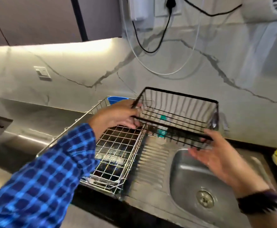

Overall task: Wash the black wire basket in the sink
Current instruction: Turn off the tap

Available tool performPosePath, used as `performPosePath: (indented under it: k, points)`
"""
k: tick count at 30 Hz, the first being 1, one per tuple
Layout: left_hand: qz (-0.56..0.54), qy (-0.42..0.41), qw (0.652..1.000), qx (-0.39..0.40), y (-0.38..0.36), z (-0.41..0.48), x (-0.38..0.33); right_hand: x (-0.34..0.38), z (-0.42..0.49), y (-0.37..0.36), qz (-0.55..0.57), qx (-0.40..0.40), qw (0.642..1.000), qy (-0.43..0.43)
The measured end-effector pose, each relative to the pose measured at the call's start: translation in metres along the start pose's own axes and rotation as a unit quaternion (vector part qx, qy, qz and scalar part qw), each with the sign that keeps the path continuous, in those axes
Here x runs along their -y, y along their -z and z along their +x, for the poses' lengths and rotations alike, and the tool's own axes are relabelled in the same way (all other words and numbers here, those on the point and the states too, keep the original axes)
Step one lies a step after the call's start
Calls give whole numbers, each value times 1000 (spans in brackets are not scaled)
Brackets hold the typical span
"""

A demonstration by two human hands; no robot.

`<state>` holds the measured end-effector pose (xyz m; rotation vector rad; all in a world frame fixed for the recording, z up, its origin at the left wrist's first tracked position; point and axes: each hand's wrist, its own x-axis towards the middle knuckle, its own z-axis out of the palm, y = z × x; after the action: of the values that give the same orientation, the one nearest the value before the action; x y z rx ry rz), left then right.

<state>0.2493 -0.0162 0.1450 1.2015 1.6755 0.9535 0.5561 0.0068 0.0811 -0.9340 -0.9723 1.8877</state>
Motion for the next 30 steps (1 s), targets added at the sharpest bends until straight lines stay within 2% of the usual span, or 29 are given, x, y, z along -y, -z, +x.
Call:
performPosePath:
  k: [2,4,8,11,14,16,19,20,21,22,23,25,26,27,28,29,30]
  points:
    - [13,12,998,-59,41,-15,22,-16,9,-42,-23,44,999,-6]
    - [76,44,989,-115,74,-24,41,-35,16,-79,-60,81,994,-31]
    - [168,86,972,-140,126,-41,74,-57,27,-152,-92,100,989,-56]
    - [210,88,964,-136,163,-32,116,-82,46,-202,-53,58,994,-75]
    - [239,88,956,-145,190,-8,155,-118,71,-235,-27,-34,995,-85]
    - [244,102,958,-110,200,4,173,-139,88,-248,-31,-108,991,-73]
    - [231,99,966,-61,192,29,198,-158,97,-258,-36,-133,985,-101]
    - [331,84,939,-27,186,31,201,-163,99,-261,-26,-133,983,-120]
    - [437,67,897,-4,182,37,205,-166,99,-265,-17,-130,982,-137]
    - [502,69,862,17,180,37,210,-168,97,-270,-9,-119,981,-156]
    - [515,65,854,24,177,40,219,-170,95,-274,-15,-109,981,-162]
    - [454,122,883,-14,173,36,225,-175,91,-282,-56,-99,981,-159]
    - [428,122,895,-20,174,37,231,-176,89,-286,-66,-92,982,-149]
    - [471,87,878,-16,174,40,239,-177,86,-286,-79,-86,983,-143]
    - [555,21,832,2,173,40,248,-179,82,-285,-94,-83,982,-142]
    - [602,-6,799,15,181,45,253,-178,76,-285,-111,-70,981,-139]
    - [599,-19,800,-8,182,50,259,-176,70,-285,-121,-65,981,-135]
